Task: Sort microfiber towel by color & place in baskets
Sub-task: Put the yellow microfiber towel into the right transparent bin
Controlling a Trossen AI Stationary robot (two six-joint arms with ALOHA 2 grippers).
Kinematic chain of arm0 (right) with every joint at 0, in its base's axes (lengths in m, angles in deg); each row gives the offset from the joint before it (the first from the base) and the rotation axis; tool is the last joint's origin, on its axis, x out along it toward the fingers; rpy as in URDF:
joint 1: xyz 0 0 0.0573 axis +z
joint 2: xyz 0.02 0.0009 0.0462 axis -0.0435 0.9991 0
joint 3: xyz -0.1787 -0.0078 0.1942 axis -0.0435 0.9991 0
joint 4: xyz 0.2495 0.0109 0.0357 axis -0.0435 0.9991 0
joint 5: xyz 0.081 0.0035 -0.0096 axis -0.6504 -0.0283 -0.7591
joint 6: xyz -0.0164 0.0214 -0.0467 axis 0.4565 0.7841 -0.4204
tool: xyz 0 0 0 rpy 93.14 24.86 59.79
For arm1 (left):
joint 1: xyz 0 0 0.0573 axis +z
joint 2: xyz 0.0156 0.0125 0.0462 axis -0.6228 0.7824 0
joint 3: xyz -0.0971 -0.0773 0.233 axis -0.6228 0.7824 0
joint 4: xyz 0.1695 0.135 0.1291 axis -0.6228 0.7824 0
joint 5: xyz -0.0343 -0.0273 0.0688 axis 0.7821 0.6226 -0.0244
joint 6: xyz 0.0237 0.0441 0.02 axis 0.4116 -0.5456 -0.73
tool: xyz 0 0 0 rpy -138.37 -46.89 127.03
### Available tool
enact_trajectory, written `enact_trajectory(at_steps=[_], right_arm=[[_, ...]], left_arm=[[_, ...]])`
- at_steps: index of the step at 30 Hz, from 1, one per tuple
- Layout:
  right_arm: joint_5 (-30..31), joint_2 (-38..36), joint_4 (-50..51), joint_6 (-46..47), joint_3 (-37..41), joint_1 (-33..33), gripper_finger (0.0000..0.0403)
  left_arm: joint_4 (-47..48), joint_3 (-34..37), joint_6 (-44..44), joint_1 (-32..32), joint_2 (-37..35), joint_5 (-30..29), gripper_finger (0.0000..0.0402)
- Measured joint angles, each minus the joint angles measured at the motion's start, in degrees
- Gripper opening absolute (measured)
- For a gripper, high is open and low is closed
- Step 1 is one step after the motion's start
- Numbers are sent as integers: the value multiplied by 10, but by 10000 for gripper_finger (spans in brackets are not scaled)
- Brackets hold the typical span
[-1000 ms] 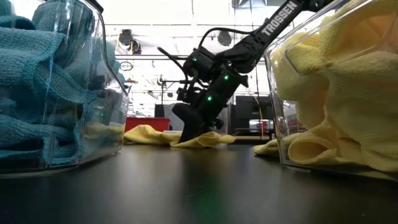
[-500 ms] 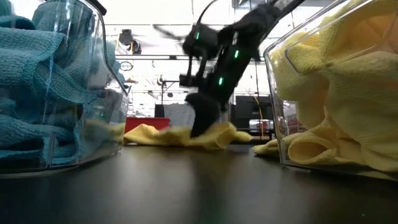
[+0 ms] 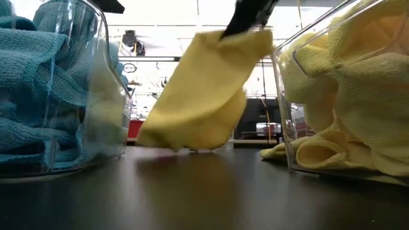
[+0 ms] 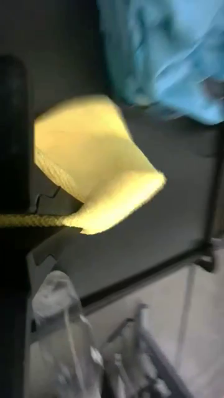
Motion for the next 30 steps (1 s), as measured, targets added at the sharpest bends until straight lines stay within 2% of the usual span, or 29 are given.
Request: enact_trajectory(at_steps=[12, 22, 26, 30], right_arm=[[87, -142, 57, -27, 0, 130, 0], [68, -227, 163, -28, -1, 228, 0], [39, -261, 163, -28, -1, 265, 0], [37, -296, 163, -32, -1, 299, 0]], left_arm=[[-64, 0, -21, 46, 55, 16, 233], [-108, 0, -20, 70, 61, 39, 233], [-140, 0, -21, 79, 61, 44, 233], [-161, 0, -21, 91, 69, 52, 233]])
